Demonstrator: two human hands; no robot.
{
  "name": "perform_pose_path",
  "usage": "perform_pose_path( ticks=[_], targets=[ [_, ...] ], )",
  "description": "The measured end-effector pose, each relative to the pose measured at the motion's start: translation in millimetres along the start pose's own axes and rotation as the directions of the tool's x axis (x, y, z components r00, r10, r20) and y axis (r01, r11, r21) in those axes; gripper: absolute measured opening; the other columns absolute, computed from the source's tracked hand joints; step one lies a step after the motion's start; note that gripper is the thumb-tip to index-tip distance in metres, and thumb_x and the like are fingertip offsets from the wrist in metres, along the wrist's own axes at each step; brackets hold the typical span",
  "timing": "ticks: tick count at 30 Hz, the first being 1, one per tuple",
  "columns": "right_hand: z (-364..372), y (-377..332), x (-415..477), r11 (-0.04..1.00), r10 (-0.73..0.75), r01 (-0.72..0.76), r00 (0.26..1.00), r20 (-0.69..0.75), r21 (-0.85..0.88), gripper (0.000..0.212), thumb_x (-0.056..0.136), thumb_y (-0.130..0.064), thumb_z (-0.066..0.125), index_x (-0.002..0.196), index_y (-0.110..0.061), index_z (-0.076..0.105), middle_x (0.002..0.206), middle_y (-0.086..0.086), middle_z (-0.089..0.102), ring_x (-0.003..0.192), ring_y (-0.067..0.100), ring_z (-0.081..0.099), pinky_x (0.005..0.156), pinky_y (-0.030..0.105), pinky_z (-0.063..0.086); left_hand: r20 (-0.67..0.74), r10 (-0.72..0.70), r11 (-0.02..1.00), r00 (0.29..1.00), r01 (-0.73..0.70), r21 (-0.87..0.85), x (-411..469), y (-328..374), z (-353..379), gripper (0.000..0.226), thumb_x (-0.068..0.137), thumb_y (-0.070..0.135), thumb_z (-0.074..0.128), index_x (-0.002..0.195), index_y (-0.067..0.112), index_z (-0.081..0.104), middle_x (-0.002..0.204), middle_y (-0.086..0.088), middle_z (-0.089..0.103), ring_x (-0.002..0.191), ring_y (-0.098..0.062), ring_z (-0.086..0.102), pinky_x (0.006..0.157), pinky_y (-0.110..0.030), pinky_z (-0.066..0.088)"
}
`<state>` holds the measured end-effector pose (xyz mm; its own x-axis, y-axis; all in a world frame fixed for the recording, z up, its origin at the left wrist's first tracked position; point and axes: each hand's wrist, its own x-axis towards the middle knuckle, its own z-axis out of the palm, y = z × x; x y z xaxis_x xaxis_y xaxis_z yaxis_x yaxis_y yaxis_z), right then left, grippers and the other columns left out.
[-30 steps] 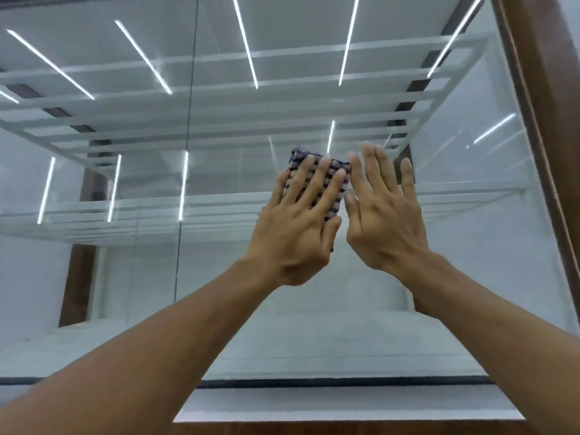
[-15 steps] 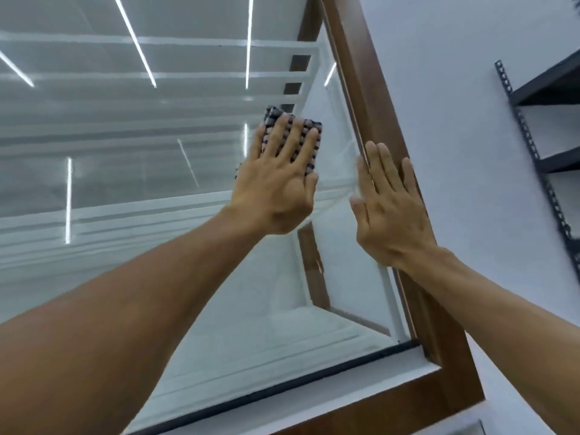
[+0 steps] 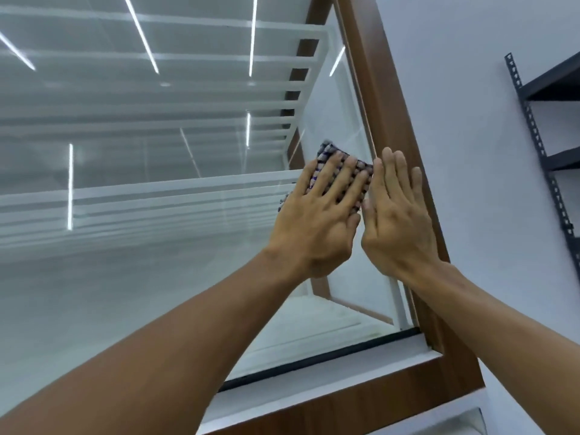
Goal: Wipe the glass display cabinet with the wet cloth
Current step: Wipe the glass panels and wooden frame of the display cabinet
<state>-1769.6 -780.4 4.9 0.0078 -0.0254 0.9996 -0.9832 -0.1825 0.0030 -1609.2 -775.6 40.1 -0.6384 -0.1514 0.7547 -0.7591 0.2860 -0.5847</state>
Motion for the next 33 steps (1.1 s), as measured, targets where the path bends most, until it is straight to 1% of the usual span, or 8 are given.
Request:
perform_pose_path(
  ticks=[3, 6, 13, 19, 24, 29, 32, 33],
  targets=[
    [7.4, -36.0, -1.6, 0.998, -0.045, 0.043, 0.998, 0.049, 0.053, 0.066, 0.101, -0.035, 0.011, 0.159, -0.004, 0.009, 0.169, 0.014, 0.005, 0.158, 0.024, -0.003, 0.129, 0.049, -0.002, -0.034, -0.061, 0.998, 0.998, 0.061, 0.003, -21.5, -20.9, -2.0, 0.062, 0.108, 0.043, 0.003, 0.164, 0.019, -0.011, 0.171, -0.005, -0.021, 0.156, -0.021, -0.026, 0.127, -0.046, -0.015],
    [20.4, -71.7, 4.9, 0.988, -0.057, 0.05, 0.997, 0.042, 0.149, 0.064, 0.099, -0.036, 0.011, 0.156, -0.008, 0.002, 0.168, 0.011, 0.001, 0.158, 0.023, -0.004, 0.129, 0.046, -0.004, -0.057, -0.112, 0.994, 0.992, 0.112, 0.001, -46.3, -44.0, -5.1, 0.065, 0.104, 0.043, -0.003, 0.164, 0.018, -0.008, 0.172, -0.005, -0.018, 0.157, -0.021, -0.024, 0.128, -0.046, -0.012],
    [36.9, -160.6, 30.5, 0.981, -0.104, 0.098, 0.994, 0.03, 0.166, 0.068, 0.099, -0.032, 0.013, 0.16, -0.003, 0.007, 0.17, 0.016, 0.004, 0.159, 0.025, -0.003, 0.129, 0.051, -0.003, -0.099, -0.241, 0.97, 0.965, 0.244, 0.01, -95.0, -119.5, -25.0, 0.066, 0.104, 0.045, 0.005, 0.165, 0.02, -0.002, 0.173, -0.005, -0.011, 0.159, -0.021, -0.017, 0.128, -0.044, -0.012],
    [46.8, -255.2, 47.6, 0.954, -0.231, 0.213, 0.971, 0.066, 0.21, 0.07, 0.099, -0.035, 0.012, 0.161, -0.005, 0.005, 0.171, 0.015, 0.001, 0.159, 0.025, -0.006, 0.128, 0.053, -0.004, -0.167, -0.386, 0.92, 0.907, 0.391, 0.002, -153.0, -187.0, -41.3, 0.065, 0.106, 0.044, 0.014, 0.166, 0.02, 0.006, 0.174, -0.004, -0.003, 0.16, -0.019, -0.012, 0.128, -0.039, -0.011],
    [55.2, -327.0, 58.2, 0.915, -0.354, 0.326, 0.931, 0.085, 0.236, 0.072, 0.096, -0.034, 0.003, 0.161, -0.004, 0.004, 0.17, 0.015, -0.002, 0.158, 0.025, -0.008, 0.127, 0.056, -0.007, -0.184, -0.474, 0.876, 0.861, 0.481, -0.004, -206.4, -250.4, -60.1, 0.068, 0.103, 0.047, 0.015, 0.165, 0.021, 0.007, 0.174, -0.001, -0.002, 0.16, -0.016, -0.011, 0.129, -0.037, -0.01],
    [62.0, -351.8, 48.1, 0.901, -0.397, 0.369, 0.913, 0.092, 0.23, 0.065, 0.103, -0.032, 0.019, 0.162, -0.01, 0.007, 0.171, 0.013, -0.004, 0.158, 0.025, -0.01, 0.127, 0.056, -0.006, -0.217, -0.586, 0.805, 0.78, 0.59, -0.054, -256.0, -281.9, -64.6, 0.067, 0.103, 0.046, 0.016, 0.165, 0.023, 0.004, 0.174, 0.002, -0.005, 0.159, -0.012, -0.014, 0.128, -0.035, -0.013],
    [60.3, -332.4, 24.0, 0.888, -0.419, 0.394, 0.906, 0.065, 0.236, 0.063, 0.104, -0.033, 0.024, 0.162, -0.01, 0.014, 0.171, 0.013, 0.003, 0.159, 0.025, -0.003, 0.128, 0.054, -0.002, -0.213, -0.624, 0.779, 0.752, 0.621, -0.09, -280.9, -256.4, -54.2, 0.067, 0.104, 0.043, 0.019, 0.165, 0.02, 0.002, 0.174, -0.001, -0.007, 0.159, -0.014, -0.015, 0.129, -0.041, -0.009],
    [59.4, -322.2, 16.2, 0.889, -0.419, 0.398, 0.906, 0.054, 0.227, 0.063, 0.104, -0.033, 0.025, 0.162, -0.01, 0.017, 0.17, 0.013, 0.006, 0.159, 0.025, -0.001, 0.128, 0.054, 0.0, -0.203, -0.61, 0.791, 0.766, 0.605, -0.091, -284.8, -241.1, -49.9, 0.067, 0.105, 0.043, 0.02, 0.165, 0.019, 0.001, 0.174, -0.002, -0.008, 0.159, -0.016, -0.016, 0.129, -0.042, -0.009]
  ],
)
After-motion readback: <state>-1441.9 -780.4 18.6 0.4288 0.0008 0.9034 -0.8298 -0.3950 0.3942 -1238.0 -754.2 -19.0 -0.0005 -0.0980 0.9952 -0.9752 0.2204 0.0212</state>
